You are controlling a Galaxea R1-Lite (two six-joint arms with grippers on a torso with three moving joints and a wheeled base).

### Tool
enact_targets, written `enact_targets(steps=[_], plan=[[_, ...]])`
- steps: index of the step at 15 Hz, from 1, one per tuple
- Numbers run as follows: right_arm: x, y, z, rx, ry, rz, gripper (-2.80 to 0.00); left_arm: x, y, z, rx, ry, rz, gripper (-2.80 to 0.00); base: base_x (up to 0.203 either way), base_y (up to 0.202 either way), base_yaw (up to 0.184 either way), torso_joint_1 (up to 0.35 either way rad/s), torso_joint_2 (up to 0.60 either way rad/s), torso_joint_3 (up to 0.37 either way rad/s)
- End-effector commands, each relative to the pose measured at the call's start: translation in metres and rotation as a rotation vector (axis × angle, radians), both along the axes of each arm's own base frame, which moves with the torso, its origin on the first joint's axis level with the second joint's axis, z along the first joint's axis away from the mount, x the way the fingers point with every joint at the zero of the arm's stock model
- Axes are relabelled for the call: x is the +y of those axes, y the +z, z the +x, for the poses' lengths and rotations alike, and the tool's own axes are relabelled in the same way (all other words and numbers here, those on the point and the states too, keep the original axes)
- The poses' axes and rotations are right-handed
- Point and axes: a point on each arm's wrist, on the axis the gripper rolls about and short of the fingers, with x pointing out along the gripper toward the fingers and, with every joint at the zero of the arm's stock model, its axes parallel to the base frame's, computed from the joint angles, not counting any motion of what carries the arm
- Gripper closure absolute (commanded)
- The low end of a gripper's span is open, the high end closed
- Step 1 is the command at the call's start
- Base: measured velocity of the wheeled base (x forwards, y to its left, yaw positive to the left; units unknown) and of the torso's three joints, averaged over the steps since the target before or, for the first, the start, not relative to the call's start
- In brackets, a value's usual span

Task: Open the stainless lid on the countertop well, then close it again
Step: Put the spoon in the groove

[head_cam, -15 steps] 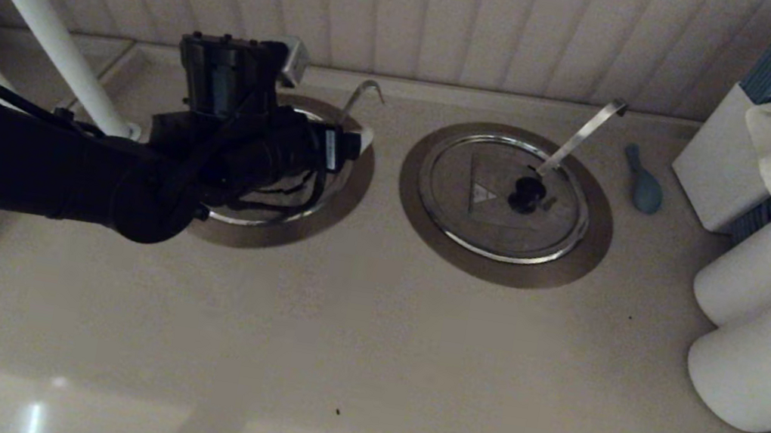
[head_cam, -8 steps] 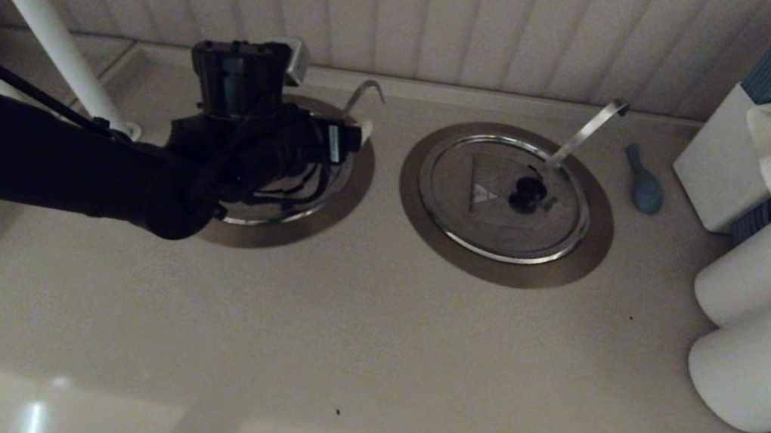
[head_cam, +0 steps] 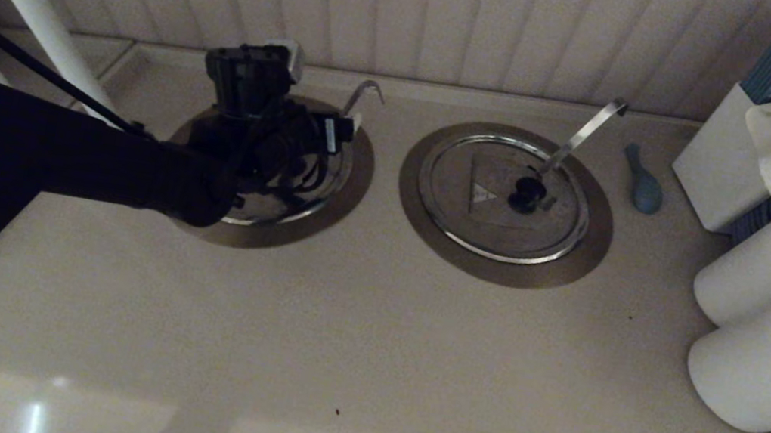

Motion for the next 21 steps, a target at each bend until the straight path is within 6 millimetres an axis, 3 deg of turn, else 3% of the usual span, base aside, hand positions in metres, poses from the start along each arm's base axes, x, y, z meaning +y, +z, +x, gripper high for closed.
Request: enact_targets(steps=[1, 4, 11, 18, 21], plan=[[0.0, 0.0, 0.0, 0.0, 0.0, 0.0, -2.8, 0.005, -0.003, 0.009, -0.004, 0.019, -0.005, -2.8, 0.0, 0.0, 0.0, 0.0, 0.0, 0.0], [0.0, 0.0, 0.0, 0.0, 0.001, 0.0, -2.8, 0.009, 0.007, 0.014, -0.036, 0.055, -0.053, -2.8, 0.0, 0.0, 0.0, 0.0, 0.0, 0.0], [0.0, 0.0, 0.0, 0.0, 0.001, 0.0, -2.8, 0.012, 0.006, 0.021, -0.043, 0.08, -0.063, -2.8, 0.0, 0.0, 0.0, 0.0, 0.0, 0.0], [0.0, 0.0, 0.0, 0.0, -0.001, 0.0, -2.8, 0.056, 0.032, 0.015, -0.06, 0.153, -0.07, -2.8, 0.0, 0.0, 0.0, 0.0, 0.0, 0.0], [0.0, 0.0, 0.0, 0.0, 0.0, 0.0, -2.8, 0.047, 0.022, 0.011, -0.014, 0.1, -0.06, -2.8, 0.0, 0.0, 0.0, 0.0, 0.0, 0.0]])
